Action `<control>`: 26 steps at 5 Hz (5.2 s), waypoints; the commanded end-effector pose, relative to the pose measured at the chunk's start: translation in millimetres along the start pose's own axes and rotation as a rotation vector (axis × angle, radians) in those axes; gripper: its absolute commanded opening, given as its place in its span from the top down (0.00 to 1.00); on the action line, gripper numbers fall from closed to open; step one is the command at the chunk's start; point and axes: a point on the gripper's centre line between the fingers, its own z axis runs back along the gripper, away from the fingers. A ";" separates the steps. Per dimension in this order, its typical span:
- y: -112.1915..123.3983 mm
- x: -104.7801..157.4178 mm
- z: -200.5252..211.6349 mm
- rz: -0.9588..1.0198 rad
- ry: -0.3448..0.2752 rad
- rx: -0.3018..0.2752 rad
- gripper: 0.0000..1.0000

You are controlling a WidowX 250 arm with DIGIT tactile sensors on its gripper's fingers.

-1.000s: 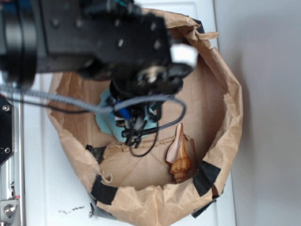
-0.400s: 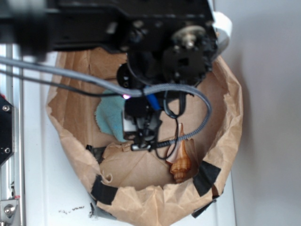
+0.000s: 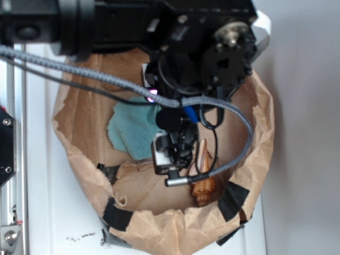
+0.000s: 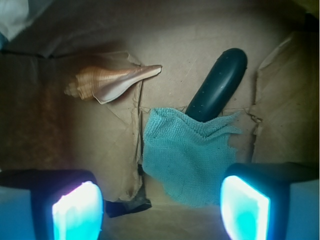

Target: Grab the blue cloth.

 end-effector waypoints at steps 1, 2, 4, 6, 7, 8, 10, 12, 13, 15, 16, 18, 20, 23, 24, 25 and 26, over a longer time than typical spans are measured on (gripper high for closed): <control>-0.9 21.0 0.5 0.017 -0.080 -0.006 0.00; 2.7 38.2 -20.5 0.059 -0.113 0.053 0.00; 10.7 47.6 -45.9 0.081 -0.173 0.151 0.00; 33.6 30.1 -66.8 -0.014 -0.177 0.263 0.00; 34.4 16.6 -56.8 -0.049 -0.172 0.234 1.00; 31.1 16.8 -50.9 -0.033 -0.162 0.205 1.00; 22.4 13.9 -28.0 -0.017 -0.147 0.150 1.00; 22.8 10.6 2.3 -0.011 -0.149 0.089 1.00; 27.4 7.2 -4.0 -0.021 -0.186 0.111 0.00; 33.5 3.2 -26.5 0.024 -0.188 0.167 0.00; 32.2 13.4 -48.8 0.052 -0.198 0.211 0.00; 35.0 28.2 -85.7 0.093 -0.218 0.315 0.00; 37.3 21.0 -93.0 0.065 -0.217 0.330 0.00; 38.0 12.0 -80.2 0.086 -0.207 0.261 1.00; 39.2 7.7 -77.7 0.086 -0.205 0.248 1.00; 40.8 2.0 -73.0 0.081 -0.196 0.233 1.00; 39.9 -8.7 -52.1 0.071 -0.183 0.180 1.00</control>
